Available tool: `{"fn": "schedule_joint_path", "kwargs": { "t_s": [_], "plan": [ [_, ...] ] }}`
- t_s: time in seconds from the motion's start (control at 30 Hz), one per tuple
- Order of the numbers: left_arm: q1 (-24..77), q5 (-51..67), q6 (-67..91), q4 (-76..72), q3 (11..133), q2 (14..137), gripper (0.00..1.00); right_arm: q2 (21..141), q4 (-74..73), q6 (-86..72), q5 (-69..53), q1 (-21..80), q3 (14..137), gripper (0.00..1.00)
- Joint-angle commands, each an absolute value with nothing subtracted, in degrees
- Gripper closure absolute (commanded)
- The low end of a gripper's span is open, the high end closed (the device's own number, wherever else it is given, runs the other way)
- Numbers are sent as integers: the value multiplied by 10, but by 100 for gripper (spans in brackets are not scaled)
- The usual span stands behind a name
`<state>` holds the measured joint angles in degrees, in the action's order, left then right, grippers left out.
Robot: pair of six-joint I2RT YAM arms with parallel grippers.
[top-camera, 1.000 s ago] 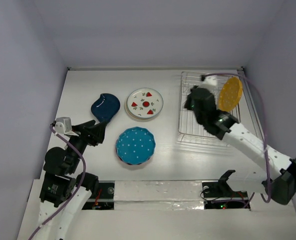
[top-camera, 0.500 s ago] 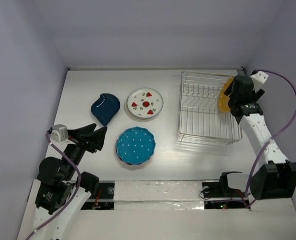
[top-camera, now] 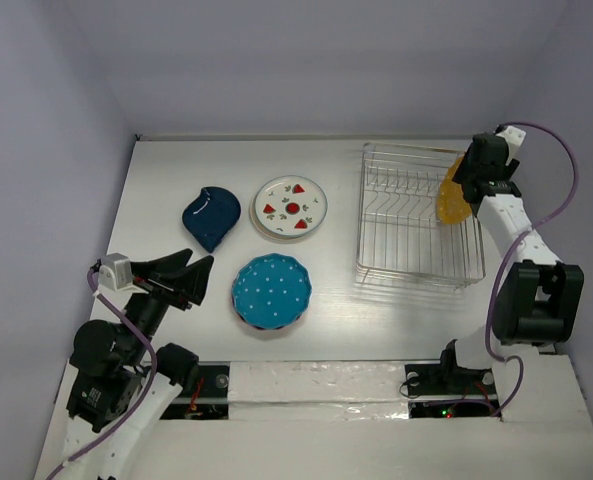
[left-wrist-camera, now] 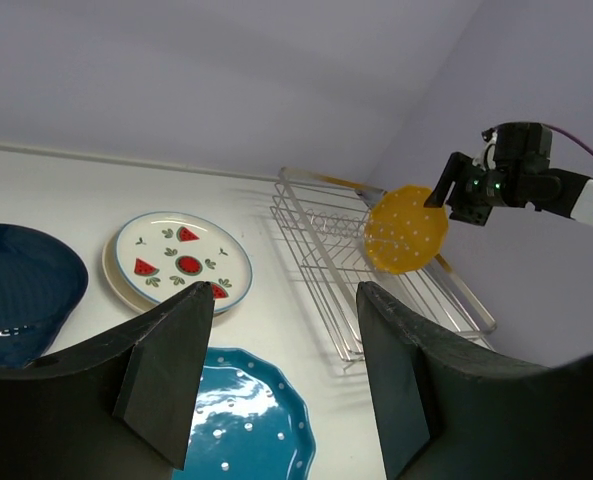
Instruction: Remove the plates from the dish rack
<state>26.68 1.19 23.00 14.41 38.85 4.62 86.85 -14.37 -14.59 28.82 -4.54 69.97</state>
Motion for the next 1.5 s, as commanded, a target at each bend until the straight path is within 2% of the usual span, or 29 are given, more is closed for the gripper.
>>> {"fn": "schedule_joint_path", "kwargs": {
  "t_s": [0.0, 0.2, 0.33, 0.5, 0.53, 0.57, 1.13, 1.3, 1.47],
  "plan": [
    [272, 6, 225, 126, 391, 35, 44, 899, -103, -99, 273, -50, 738, 33],
    [277, 5, 225, 127, 392, 34, 44, 936, -117, -68, 294, -56, 772, 33],
    [277, 5, 226, 128, 393, 33, 44, 935, -105, -56, 289, -56, 774, 45],
    [277, 5, 226, 128, 393, 34, 44, 928, -105, -37, 300, -56, 783, 78],
    [277, 6, 225, 127, 393, 36, 44, 926, -105, -34, 306, -56, 786, 93],
    [277, 5, 226, 128, 393, 36, 44, 918, -103, -26, 308, -56, 787, 99],
    [277, 5, 228, 127, 392, 51, 44, 828, -57, 93, 320, -14, 827, 100],
    [277, 5, 228, 126, 391, 58, 44, 811, -98, 66, 373, 5, 872, 100],
    [277, 5, 228, 127, 391, 62, 44, 771, -138, 14, 373, 18, 894, 100]
  ]
}}
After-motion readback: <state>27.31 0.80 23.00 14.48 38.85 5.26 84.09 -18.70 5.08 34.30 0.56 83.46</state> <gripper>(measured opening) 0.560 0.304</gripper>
